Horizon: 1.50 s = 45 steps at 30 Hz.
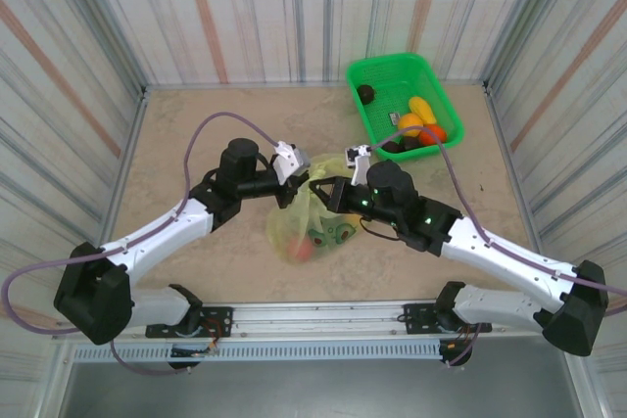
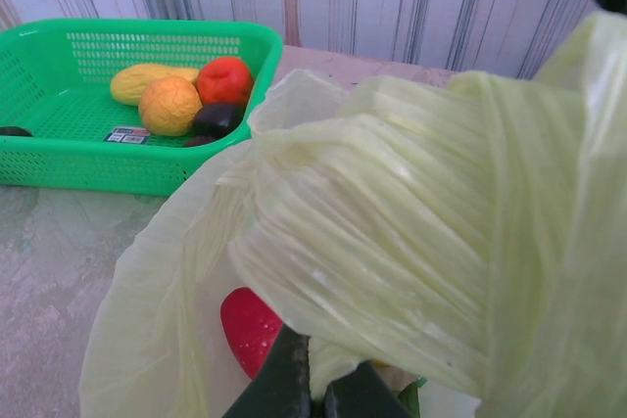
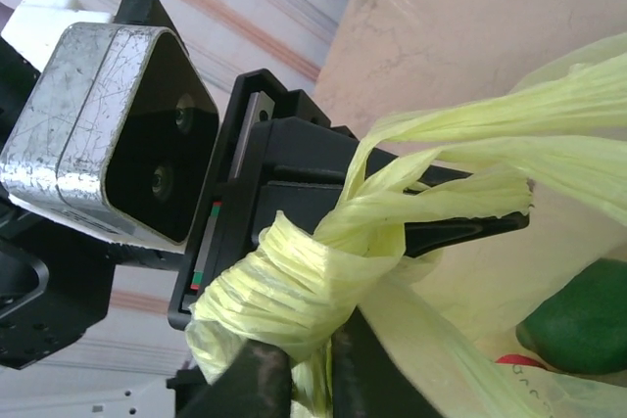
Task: Place the fake fruits into the plastic bag and tie a complex knot
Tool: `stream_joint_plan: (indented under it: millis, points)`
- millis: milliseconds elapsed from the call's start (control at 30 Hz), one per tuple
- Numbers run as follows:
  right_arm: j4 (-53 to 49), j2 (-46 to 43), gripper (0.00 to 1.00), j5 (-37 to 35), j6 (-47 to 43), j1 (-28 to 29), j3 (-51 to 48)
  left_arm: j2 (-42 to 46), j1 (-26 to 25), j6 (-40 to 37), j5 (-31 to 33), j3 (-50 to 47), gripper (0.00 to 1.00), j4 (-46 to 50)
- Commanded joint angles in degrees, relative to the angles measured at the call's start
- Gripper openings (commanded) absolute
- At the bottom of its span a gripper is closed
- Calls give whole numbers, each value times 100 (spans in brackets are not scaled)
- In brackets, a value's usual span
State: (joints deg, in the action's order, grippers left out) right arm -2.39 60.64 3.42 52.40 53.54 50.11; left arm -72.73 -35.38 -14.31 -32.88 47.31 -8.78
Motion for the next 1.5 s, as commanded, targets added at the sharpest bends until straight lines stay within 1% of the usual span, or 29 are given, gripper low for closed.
stream_joint_plan:
  millis: [0,133,167,233,333,400,500,600,667,800,900,967,1067,1167,1233,1267,1333,1467]
  points:
    - [118,-58,7,-98,82,-8,-114,141,-31,-98,41,-29,0,-89]
    - [-116,-234,0,-139,24,-5,-148,197,-33,-127,269,-53,0,-105]
    - [-218,-309,0,-149,3,-10,-176,221,-32,-125,410,-72,0,-107]
    - [-428,-357,0,-163,-28,-10,-247,273,-34,-82,801,-82,0,-96]
    - [-955,-775,0,-259,-81,-10,-371,357,-34,-97,1577,-81,0,44]
    - [-1349,-1059,0,-364,-112,-27,-508,415,-36,-105,2220,-82,0,124]
    - [-1827,-1429,0,-483,-144,-92,-721,467,-31,-160,2910,-84,0,209]
    - [-2446,-1723,0,-755,-140,-217,-849,451,-33,-169,3444,-116,0,201]
    - [-2890,-1887,0,-1083,-150,-283,-848,422,-24,-178,3728,-108,0,210]
    - [-3388,-2006,0,-1646,-172,-425,-811,326,17,-128,4125,-57,0,271]
    - [-3849,-1894,0,-2117,42,-638,-774,173,116,78,4537,-12,0,329]
    - [-4083,-1887,0,-2479,372,-806,-860,-39,261,446,4777,69,0,470]
    - [-4217,-2037,0,-2922,892,-1073,-1151,-458,577,1037,4810,333,0,930]
    - [-4225,-2194,0,-2874,1045,-1564,-1369,-667,984,1666,4681,376,0,1200]
    - [-4115,-2294,0,-2678,1054,-1872,-1534,-647,1242,2062,4534,263,0,1179]
    - [-3993,-2319,0,-2505,988,-2015,-1622,-623,1300,2128,4506,204,0,1140]
    - [-3909,-2297,0,-2381,965,-2186,-1692,-611,1296,2050,4549,207,0,1164]
    - [-4056,-2241,0,-2581,962,-2278,-1688,-494,1296,1986,4804,193,0,1239]
